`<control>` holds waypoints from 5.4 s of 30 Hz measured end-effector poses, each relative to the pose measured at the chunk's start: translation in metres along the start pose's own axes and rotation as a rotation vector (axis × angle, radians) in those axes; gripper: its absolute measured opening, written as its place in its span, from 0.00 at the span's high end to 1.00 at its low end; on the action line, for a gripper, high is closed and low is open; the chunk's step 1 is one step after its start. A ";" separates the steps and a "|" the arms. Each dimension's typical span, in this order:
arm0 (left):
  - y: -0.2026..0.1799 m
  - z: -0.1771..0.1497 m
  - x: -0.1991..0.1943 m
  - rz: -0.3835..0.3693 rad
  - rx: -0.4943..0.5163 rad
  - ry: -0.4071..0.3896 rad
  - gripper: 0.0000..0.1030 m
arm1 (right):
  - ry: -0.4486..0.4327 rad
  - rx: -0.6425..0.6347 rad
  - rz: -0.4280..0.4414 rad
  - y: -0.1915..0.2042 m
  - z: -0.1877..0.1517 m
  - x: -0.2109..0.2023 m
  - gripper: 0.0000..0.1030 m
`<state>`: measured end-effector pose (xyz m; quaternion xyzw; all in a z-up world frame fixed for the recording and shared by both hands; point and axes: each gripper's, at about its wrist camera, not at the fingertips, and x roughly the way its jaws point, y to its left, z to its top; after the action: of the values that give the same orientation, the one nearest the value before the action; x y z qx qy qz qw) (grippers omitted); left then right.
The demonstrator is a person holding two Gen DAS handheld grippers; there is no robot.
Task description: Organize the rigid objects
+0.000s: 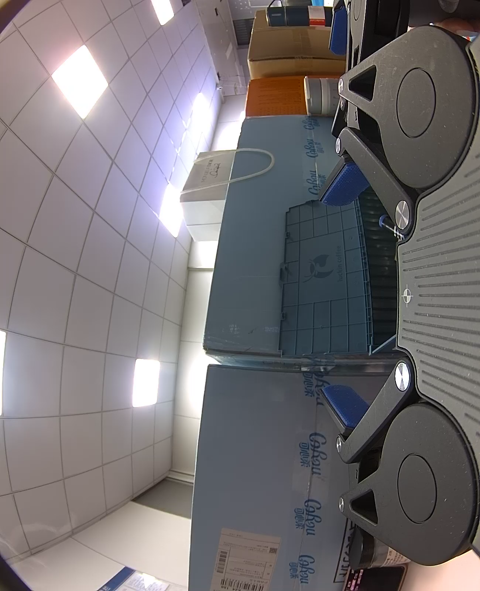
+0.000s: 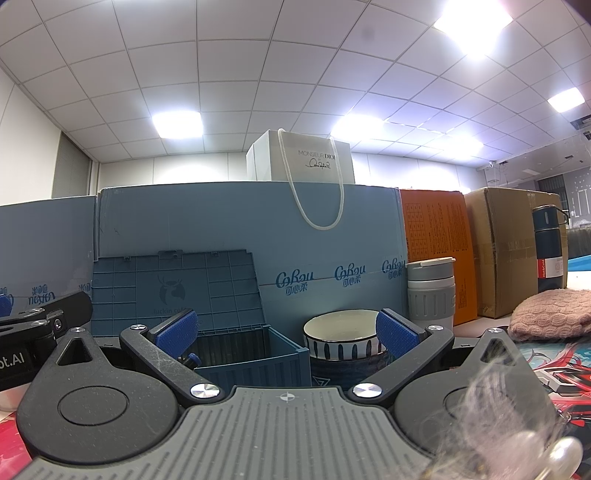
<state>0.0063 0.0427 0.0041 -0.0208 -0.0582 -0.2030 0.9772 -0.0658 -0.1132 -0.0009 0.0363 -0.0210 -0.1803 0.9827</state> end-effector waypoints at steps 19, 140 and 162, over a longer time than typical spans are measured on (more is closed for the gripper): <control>0.000 0.000 0.000 0.001 0.000 0.000 0.00 | 0.000 0.000 0.000 0.000 -0.001 0.000 0.00; 0.006 -0.002 0.006 0.076 -0.047 0.049 0.00 | 0.003 -0.006 -0.003 0.000 -0.002 -0.001 0.00; -0.006 -0.002 0.002 0.133 0.019 0.038 0.00 | 0.001 -0.006 -0.004 -0.001 0.000 -0.003 0.00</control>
<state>0.0059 0.0365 0.0021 -0.0114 -0.0398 -0.1373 0.9897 -0.0690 -0.1134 -0.0006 0.0335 -0.0201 -0.1824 0.9824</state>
